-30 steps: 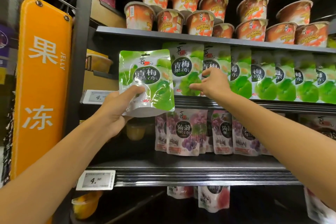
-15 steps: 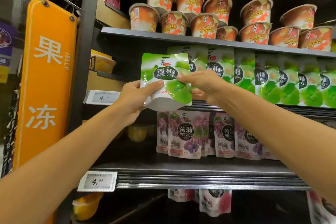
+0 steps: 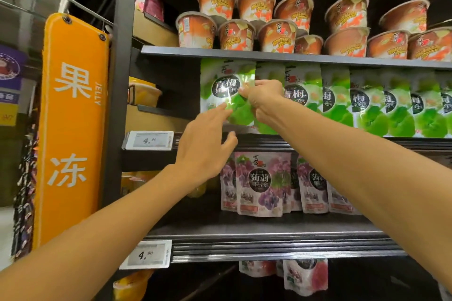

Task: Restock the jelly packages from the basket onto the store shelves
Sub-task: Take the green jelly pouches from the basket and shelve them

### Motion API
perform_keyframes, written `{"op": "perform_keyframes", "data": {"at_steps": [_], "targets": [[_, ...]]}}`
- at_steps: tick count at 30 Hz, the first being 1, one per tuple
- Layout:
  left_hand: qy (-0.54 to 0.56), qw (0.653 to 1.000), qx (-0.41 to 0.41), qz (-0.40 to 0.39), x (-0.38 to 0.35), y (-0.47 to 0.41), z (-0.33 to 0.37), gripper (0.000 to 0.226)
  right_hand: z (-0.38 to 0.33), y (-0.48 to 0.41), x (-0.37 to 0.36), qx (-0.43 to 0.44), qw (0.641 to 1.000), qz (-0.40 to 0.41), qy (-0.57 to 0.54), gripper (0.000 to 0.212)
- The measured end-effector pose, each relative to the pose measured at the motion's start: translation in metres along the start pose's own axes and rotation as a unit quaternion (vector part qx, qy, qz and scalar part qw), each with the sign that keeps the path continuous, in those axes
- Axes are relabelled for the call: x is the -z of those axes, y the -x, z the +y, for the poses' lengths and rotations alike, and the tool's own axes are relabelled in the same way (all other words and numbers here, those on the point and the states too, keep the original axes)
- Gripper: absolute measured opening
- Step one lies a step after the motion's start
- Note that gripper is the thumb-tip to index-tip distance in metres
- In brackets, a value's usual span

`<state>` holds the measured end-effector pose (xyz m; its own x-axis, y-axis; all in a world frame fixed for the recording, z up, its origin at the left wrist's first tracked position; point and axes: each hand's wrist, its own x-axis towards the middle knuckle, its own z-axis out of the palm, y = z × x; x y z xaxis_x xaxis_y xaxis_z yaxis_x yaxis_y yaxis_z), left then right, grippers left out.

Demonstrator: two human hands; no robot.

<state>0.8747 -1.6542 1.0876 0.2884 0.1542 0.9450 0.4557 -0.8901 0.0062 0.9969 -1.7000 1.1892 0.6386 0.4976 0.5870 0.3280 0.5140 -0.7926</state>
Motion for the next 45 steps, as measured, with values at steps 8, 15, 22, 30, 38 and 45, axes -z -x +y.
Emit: {"op": "perform_keyframes", "data": {"at_steps": [8, 15, 22, 30, 38, 45], "targets": [[-0.087, 0.995, -0.036, -0.02, -0.019, 0.019, -0.016, 0.05, 0.015, 0.009, 0.011, 0.064, 0.983, -0.054, 0.165, 0.031], [-0.036, 0.999, -0.033, 0.014, -0.023, 0.02, -0.007, 0.045, 0.023, 0.013, 0.032, 0.104, 0.969, -0.065, 0.216, 0.02], [-0.031, 0.999, -0.023, 0.032, -0.022, 0.025, -0.004, 0.042, 0.027, 0.021, 0.044, 0.106, 0.973, -0.077, 0.19, 0.019], [0.094, 0.993, -0.048, 0.048, -0.023, 0.051, 0.021, 0.025, 0.046, 0.046, 0.08, 0.129, 0.981, -0.09, 0.113, 0.017], [0.191, 0.98, 0.038, -0.033, -0.057, 0.126, 0.066, 0.021, 0.125, 0.128, 0.143, 0.053, 0.988, -0.128, 0.066, 0.012], [0.211, 0.951, 0.19, -0.121, -0.091, 0.259, 0.112, 0.02, 0.236, 0.232, 0.24, -0.11, 0.978, -0.147, 0.097, 0.009]]}}
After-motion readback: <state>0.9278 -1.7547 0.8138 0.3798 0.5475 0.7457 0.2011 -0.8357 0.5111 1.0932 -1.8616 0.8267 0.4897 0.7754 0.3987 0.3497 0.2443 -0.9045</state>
